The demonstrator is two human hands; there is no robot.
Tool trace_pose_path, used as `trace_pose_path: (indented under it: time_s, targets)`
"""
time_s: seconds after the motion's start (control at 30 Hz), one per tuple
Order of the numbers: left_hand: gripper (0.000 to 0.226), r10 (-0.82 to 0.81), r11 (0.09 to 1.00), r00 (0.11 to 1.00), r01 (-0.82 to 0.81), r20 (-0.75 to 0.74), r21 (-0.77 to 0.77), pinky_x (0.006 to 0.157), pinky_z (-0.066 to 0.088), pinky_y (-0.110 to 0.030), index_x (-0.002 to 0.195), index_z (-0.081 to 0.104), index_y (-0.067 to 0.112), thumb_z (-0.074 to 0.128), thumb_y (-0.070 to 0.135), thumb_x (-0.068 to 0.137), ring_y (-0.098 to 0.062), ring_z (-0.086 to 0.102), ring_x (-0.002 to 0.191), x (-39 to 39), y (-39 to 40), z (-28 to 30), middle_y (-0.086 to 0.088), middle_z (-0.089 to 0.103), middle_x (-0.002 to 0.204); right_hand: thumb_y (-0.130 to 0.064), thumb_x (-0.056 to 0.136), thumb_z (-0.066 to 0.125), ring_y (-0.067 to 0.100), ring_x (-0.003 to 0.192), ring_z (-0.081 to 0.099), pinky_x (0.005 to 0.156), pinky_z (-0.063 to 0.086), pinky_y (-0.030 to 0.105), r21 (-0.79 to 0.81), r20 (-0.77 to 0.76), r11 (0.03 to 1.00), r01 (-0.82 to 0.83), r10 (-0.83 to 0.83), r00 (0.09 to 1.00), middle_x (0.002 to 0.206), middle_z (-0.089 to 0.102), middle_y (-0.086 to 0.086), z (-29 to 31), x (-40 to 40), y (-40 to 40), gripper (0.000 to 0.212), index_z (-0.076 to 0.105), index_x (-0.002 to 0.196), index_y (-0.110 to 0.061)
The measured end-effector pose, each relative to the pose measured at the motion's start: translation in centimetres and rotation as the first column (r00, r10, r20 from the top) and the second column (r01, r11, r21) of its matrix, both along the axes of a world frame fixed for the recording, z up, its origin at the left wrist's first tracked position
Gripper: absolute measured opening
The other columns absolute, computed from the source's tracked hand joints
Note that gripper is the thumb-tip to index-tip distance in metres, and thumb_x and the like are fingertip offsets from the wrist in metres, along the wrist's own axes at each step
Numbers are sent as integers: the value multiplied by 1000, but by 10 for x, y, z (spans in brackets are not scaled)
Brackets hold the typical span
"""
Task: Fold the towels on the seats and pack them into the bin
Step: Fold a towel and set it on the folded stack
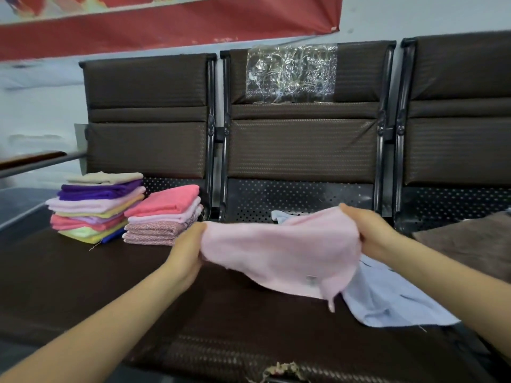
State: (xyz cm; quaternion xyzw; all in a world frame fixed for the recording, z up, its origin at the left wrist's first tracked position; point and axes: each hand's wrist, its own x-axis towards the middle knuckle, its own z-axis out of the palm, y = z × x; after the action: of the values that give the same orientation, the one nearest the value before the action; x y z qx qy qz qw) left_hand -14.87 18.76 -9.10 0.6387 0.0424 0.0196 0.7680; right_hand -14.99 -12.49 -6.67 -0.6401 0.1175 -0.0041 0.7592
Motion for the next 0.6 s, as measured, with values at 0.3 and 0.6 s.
trace_pose_path:
  time_s: [0.3, 0.6]
  targets:
    - [52, -48, 537, 884, 415, -465, 734, 84, 49, -30, 107, 67, 12, 46, 57, 92, -22, 62, 96, -8, -20, -31, -6, 65, 105, -31, 91, 63, 16, 52, 47, 51, 40, 24, -201, -308, 978, -58, -6, 952, 59, 49, 5, -47, 4, -34, 22, 62, 87, -9]
    - [15, -334, 543, 865, 501, -374, 675, 72, 49, -25, 77, 64, 14, 75, 23, 75, -7, 59, 67, -2, -25, -30, 3, 64, 78, -20, 86, 60, 13, 61, 35, 55, 29, 23, -763, -302, 497, -414, 292, 907, 61, 36, -2, -54, -18, -20, 33, 40, 61, -16]
